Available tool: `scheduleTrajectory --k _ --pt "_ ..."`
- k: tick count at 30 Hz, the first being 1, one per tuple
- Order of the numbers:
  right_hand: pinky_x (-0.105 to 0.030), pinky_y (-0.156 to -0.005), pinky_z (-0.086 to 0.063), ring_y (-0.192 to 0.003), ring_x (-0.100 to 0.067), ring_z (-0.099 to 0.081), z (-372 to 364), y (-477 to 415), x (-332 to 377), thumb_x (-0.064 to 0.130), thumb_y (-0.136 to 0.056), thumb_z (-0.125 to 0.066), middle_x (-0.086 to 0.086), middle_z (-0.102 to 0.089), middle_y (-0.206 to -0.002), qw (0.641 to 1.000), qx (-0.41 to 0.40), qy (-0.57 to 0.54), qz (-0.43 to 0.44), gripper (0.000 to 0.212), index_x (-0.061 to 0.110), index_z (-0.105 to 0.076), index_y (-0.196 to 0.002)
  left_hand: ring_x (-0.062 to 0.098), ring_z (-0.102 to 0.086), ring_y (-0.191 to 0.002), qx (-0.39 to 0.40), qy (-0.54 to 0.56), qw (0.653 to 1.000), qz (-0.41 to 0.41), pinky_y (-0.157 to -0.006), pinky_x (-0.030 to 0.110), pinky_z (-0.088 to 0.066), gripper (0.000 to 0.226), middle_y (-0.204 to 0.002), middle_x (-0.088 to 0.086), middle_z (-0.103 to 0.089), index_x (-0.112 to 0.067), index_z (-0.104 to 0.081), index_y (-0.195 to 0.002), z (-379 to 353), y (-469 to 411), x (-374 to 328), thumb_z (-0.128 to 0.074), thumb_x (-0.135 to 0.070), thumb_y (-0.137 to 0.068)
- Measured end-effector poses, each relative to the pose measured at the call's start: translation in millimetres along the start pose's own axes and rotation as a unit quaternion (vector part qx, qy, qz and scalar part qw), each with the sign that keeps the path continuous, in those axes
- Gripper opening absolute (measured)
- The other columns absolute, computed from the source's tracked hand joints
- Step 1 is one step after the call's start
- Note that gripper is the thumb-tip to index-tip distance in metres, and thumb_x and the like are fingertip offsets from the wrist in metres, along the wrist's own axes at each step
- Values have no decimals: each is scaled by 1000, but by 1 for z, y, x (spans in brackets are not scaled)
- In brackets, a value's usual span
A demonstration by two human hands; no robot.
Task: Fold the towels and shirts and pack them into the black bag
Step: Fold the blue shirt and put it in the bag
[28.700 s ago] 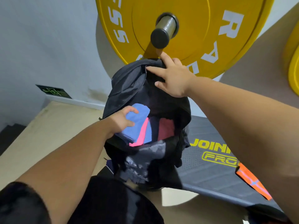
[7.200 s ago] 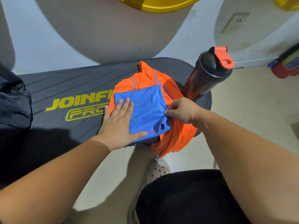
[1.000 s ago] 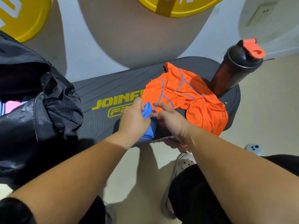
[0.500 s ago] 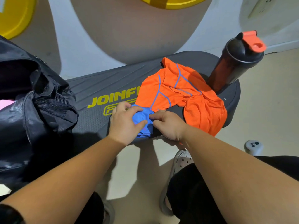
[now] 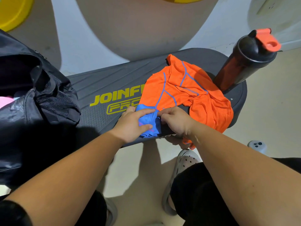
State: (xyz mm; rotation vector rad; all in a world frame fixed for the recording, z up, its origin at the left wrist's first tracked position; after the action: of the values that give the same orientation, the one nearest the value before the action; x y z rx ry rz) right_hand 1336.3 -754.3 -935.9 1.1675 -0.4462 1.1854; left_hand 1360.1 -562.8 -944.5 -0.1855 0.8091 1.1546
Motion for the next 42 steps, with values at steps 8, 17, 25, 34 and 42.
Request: scheduleTrajectory --k 8,17,25,34,42 --pt "-33 -84 -53 -83 -16 -60 3 7 41 -1 -86 -46 -4 -69 -94 997 58 45 -39 40 21 -70 -108 11 -52 -111 -67 76 995 5 -96 22 -40 45 -119 -1 -60 -48 -63 -106 25 8 -13 -82 -18 -78" --pt "-40 -75 -52 -79 -27 -65 -6 14 157 18 -90 -53 -6 -69 -82 992 -66 37 97 15 11 -63 -82 9 -49 -110 -96 66 993 -5 -92 11 -34 45 -113 0 -56 -54 -60 -110 133 74 -29 -78 -27 -79" --pt "-35 -115 -30 -141 -20 -35 -69 20 326 12 -87 -56 -10 -40 -151 941 27 135 310 34 27 -65 -116 -1 -50 -119 -170 75 982 32 -104 18 -35 41 -121 -18 -59 -49 -63 -107 247 168 6 -79 -22 -82" --pt "-54 -120 -16 -153 -32 5 -137 -8 414 31 -91 -59 6 24 -164 857 60 385 338 59 59 -42 -139 11 -56 -118 -239 161 938 193 -102 30 -44 31 -127 -12 -60 -43 -70 -100 297 208 99 -84 -28 -77" --pt "-35 -108 -35 -152 -26 -14 -130 -52 454 26 -95 -61 2 17 -165 888 82 333 306 78 38 -16 -157 7 -58 -105 -69 202 935 284 -83 22 -44 25 -115 -12 -59 -44 -67 -105 282 228 116 -76 -36 -83"
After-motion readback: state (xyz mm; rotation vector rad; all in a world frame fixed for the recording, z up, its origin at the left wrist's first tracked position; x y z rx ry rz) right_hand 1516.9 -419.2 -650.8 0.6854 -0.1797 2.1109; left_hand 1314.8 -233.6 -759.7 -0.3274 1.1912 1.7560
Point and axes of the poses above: each hand's wrist, its own y-axis away from the middle knuckle, its own z-axis out of the back of the hand, x = y × z, the point moved 2 cm from there along -y, towards the middle knuckle
